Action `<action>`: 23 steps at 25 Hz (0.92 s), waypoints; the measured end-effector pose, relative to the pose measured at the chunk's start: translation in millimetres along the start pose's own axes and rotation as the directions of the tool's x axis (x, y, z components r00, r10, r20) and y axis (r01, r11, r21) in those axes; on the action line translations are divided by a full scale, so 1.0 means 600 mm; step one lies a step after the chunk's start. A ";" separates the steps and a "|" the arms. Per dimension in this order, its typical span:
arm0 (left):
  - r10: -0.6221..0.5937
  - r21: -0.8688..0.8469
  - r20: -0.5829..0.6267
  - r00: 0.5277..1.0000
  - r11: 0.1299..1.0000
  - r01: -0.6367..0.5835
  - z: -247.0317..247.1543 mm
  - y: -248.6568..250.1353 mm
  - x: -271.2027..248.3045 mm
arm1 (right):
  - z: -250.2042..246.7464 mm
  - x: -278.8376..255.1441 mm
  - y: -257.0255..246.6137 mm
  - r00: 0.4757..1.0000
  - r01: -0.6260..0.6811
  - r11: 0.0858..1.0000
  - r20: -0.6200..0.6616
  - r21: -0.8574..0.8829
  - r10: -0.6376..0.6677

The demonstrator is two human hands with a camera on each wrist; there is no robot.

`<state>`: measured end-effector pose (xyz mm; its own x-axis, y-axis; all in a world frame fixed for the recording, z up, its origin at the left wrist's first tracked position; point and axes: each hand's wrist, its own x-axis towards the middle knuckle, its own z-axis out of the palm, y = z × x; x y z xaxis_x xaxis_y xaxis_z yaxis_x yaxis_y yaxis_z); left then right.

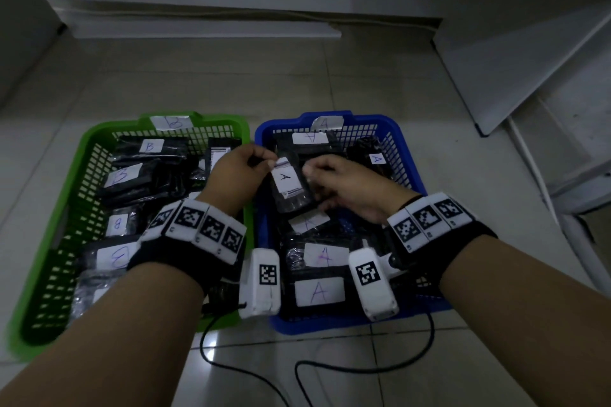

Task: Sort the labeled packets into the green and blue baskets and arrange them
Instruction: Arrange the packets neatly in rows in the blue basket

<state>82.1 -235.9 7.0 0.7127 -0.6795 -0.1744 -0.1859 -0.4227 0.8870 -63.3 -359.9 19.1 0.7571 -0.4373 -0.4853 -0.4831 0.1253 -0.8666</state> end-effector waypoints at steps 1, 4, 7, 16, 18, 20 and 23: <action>-0.015 -0.093 0.006 1.000 0.996 0.016 0.001 0.002 -0.006 | 0.006 -0.005 -0.001 0.999 -0.014 0.993 0.040 0.113 0.010; 0.083 0.063 0.068 0.994 0.994 -0.088 0.004 0.003 -0.028 | 0.000 0.008 0.004 0.981 0.007 0.990 -0.195 0.142 0.021; 0.260 0.460 0.134 0.956 0.838 -0.292 0.005 -0.004 -0.047 | -0.011 0.033 0.016 0.960 0.048 0.998 -0.274 -0.037 -0.056; 0.031 0.801 0.416 0.909 0.461 -0.382 0.020 -0.014 -0.079 | -0.011 0.024 0.035 0.958 0.001 0.907 -0.261 -0.421 -0.122; 0.101 0.764 0.398 0.912 0.514 -0.390 0.021 -0.012 -0.085 | -0.012 -0.014 0.028 0.969 -0.021 0.863 -0.222 -0.505 -0.106; 0.179 0.723 0.401 0.899 0.541 -0.430 0.024 -0.007 -0.093 | -0.011 -0.057 0.025 0.995 -0.048 0.771 -0.098 -0.635 -0.019; 0.103 0.736 0.448 0.888 0.521 -0.432 0.036 -0.001 -0.119 | -0.006 -0.102 0.041 0.994 0.007 0.641 0.075 -0.768 0.078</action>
<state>16.9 -199.9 9.6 0.3103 -0.9158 -0.2549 -0.9027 -0.3680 0.2231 -123.4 -333.3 28.0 0.7476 -0.3584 -0.5591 -0.6418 -0.6064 -0.4695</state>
